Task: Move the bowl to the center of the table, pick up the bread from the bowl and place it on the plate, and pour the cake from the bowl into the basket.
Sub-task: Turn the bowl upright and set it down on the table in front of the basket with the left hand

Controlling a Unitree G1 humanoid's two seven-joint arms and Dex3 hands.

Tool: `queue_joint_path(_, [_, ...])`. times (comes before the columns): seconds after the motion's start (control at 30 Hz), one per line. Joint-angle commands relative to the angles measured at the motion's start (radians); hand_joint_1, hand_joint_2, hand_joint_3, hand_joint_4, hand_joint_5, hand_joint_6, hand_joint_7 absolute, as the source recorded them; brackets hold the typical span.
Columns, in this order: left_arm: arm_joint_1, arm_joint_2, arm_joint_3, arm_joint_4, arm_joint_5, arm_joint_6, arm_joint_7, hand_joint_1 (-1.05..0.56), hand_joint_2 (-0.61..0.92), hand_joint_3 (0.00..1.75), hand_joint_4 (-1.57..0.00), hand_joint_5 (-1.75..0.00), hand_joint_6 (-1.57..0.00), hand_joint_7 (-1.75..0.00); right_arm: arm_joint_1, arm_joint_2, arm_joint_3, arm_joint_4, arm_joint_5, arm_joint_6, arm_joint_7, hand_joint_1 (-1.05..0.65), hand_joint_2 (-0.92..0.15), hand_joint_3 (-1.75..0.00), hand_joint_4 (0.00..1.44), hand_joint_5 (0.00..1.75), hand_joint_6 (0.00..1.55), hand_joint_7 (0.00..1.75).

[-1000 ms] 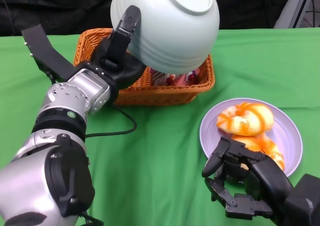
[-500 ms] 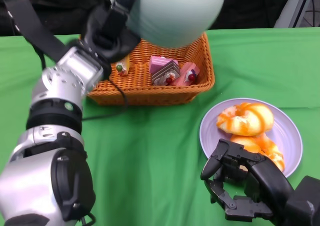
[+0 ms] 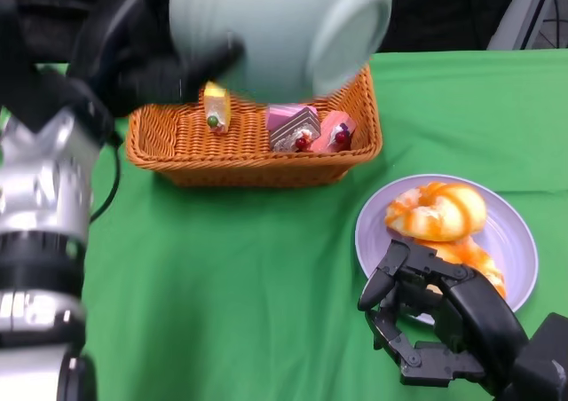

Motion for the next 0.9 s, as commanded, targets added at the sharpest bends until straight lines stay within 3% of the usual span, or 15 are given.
queue_joint_path(0.03, [0.042,0.04,-0.029,-0.017,0.063,-0.199,-0.017,-0.13,0.5,1.16,-0.77,-1.75,-0.72,-1.53,-0.004,0.0,-0.013,-0.012,0.026,-0.014,-0.003,-0.04,-0.51,-1.14,0.68,1.74,0.59,1.56])
queue_joint_path(0.13, [0.111,0.082,-0.054,0.021,0.165,-0.5,-0.003,-0.12,0.61,1.01,-0.74,-1.75,-0.67,-1.52,-0.01,0.0,-0.023,-0.023,0.045,0.004,-0.002,-0.06,-0.51,-1.14,0.66,1.74,0.56,1.56])
queue_joint_path(0.33, [0.152,0.117,-0.058,0.126,0.245,-0.842,0.063,-0.1,0.62,1.02,-0.77,-1.75,-0.72,-1.44,-0.022,-0.001,-0.025,-0.02,0.055,0.016,-0.002,-0.06,-0.51,-1.15,0.66,1.75,0.55,1.56])
queue_joint_path(0.47, [0.129,0.149,0.005,0.24,0.444,-1.232,0.206,-0.07,0.62,0.99,-0.75,-1.73,-0.73,-1.36,-0.032,-0.001,-0.027,-0.005,0.054,0.005,-0.001,-0.06,-0.5,-1.15,0.66,1.75,0.55,1.56])
queue_joint_path(0.53, [0.12,0.154,0.058,0.28,0.528,-1.345,0.25,-0.12,0.66,0.91,-0.76,-1.74,-0.74,-1.36,-0.034,0.0,-0.026,-0.007,0.049,0.008,-0.004,-0.05,-0.5,-1.15,0.66,1.75,0.55,1.56])
queue_joint_path(0.7, [0.125,0.169,0.149,0.336,0.696,-1.467,0.357,-0.09,0.67,0.84,-0.74,-1.75,-0.69,-1.44,-0.033,0.004,-0.024,-0.009,0.04,0.01,-0.018,-0.06,-0.51,-1.13,0.66,1.75,0.55,1.55])
queue_joint_path(0.9, [0.213,0.222,0.19,0.245,0.957,-1.47,0.584,-0.07,0.55,1.04,-0.72,-1.75,-0.59,-1.66,-0.031,0.01,-0.025,-0.021,0.046,0.021,-0.029,-0.05,-0.53,-1.11,0.66,1.75,0.55,1.54])
